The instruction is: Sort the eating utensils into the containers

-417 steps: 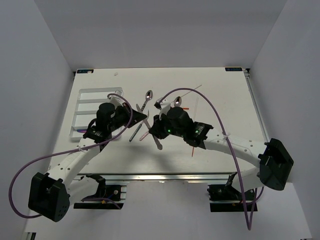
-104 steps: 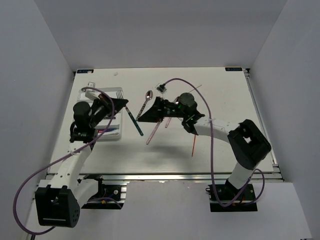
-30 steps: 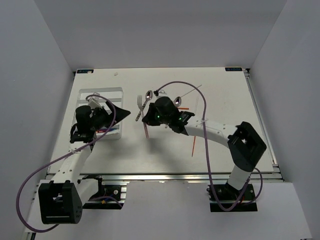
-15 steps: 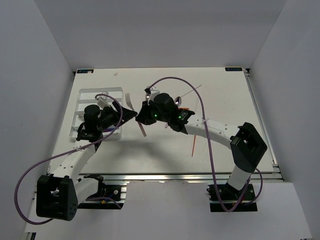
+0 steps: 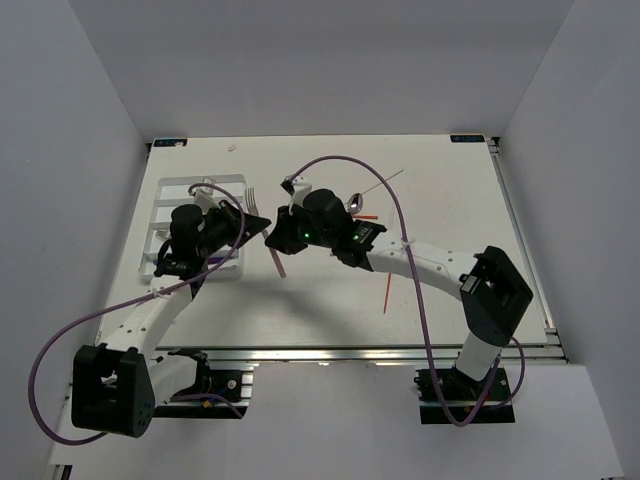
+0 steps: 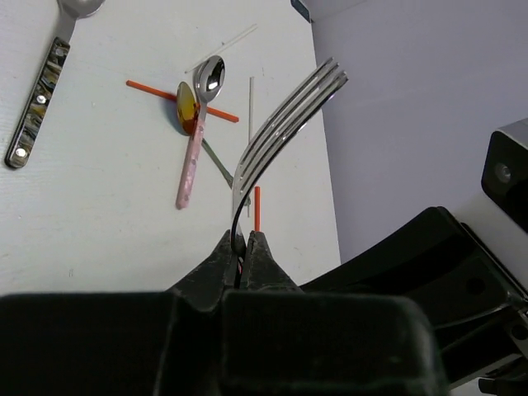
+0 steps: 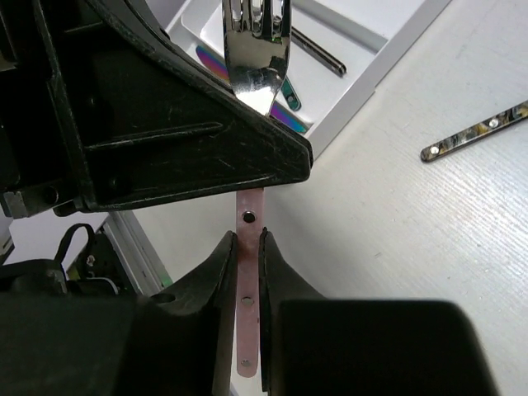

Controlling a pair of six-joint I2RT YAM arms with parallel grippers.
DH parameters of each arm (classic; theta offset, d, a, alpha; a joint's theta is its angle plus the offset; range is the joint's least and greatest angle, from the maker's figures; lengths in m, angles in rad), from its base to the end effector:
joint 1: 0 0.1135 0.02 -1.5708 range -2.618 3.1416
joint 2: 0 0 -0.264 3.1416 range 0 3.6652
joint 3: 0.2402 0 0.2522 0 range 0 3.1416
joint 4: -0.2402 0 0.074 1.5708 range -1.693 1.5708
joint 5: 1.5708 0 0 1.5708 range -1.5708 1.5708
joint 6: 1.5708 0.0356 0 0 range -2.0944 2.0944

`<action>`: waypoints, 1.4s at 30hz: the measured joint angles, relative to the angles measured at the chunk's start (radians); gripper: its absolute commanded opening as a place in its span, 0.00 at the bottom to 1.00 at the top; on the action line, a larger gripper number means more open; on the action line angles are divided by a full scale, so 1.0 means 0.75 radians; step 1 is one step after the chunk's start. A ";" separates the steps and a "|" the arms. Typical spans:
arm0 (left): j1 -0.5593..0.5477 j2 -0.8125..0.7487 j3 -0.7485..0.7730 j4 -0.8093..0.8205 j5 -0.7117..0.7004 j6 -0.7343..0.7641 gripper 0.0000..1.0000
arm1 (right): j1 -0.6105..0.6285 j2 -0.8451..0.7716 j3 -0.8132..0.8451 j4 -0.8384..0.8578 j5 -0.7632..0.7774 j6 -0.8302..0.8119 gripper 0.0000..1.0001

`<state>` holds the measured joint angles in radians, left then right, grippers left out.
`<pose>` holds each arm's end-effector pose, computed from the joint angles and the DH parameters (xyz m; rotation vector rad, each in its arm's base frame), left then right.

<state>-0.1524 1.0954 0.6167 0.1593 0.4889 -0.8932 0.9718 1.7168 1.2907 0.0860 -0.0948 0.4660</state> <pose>0.2390 -0.0536 0.2555 -0.3869 1.9896 -1.1508 0.2281 0.3401 0.2916 -0.5810 1.9727 1.0302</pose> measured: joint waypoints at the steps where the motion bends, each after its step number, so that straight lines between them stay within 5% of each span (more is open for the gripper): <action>1: 0.002 0.001 0.007 -0.001 -0.006 -0.004 0.00 | 0.000 -0.001 0.000 0.012 -0.003 -0.003 0.00; 2: 0.002 0.001 0.014 -0.003 -0.016 -0.004 0.00 | -0.002 -0.001 0.000 0.024 -0.004 -0.004 0.00; 3: 0.001 0.003 0.019 -0.007 -0.028 -0.009 0.00 | -0.003 -0.001 0.000 0.031 -0.002 -0.005 0.17; 4: 0.001 0.004 0.025 -0.019 -0.042 -0.015 0.00 | -0.004 -0.002 0.000 0.033 0.003 -0.004 0.60; 7: 0.017 0.010 0.062 -0.117 -0.195 -0.031 0.00 | -0.024 -0.027 -0.038 0.040 0.028 0.014 0.77; 15: 0.484 0.089 0.061 -0.226 -0.600 -0.229 0.00 | -0.305 -0.372 -0.293 -0.051 0.144 0.100 0.78; 19: 0.569 0.258 0.079 -0.153 -0.669 -0.308 0.03 | -0.360 -0.455 -0.316 -0.067 0.163 0.093 0.78; 24: 0.595 0.466 0.111 -0.082 -0.687 -0.361 0.23 | -0.377 -0.465 -0.364 -0.097 0.153 0.069 0.78; 28: 0.602 0.555 0.125 -0.041 -0.685 -0.372 0.73 | -0.392 -0.437 -0.368 -0.123 0.150 0.057 0.79; 30: 0.603 0.554 0.124 -0.025 -0.681 -0.383 0.81 | -0.398 -0.408 -0.362 -0.132 0.153 0.054 0.81; 31: 0.603 0.547 0.124 -0.018 -0.678 -0.387 0.98 | -0.398 -0.387 -0.351 -0.154 0.159 0.055 0.81; 42: 0.603 0.275 0.187 -0.184 -0.557 -0.213 0.98 | -0.395 0.065 0.096 -0.585 0.541 0.212 0.78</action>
<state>0.2996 1.3018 0.7570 0.0212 0.0711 -1.0527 0.6758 1.7653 1.3628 -0.3531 0.3107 0.6250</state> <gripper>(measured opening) 0.980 0.816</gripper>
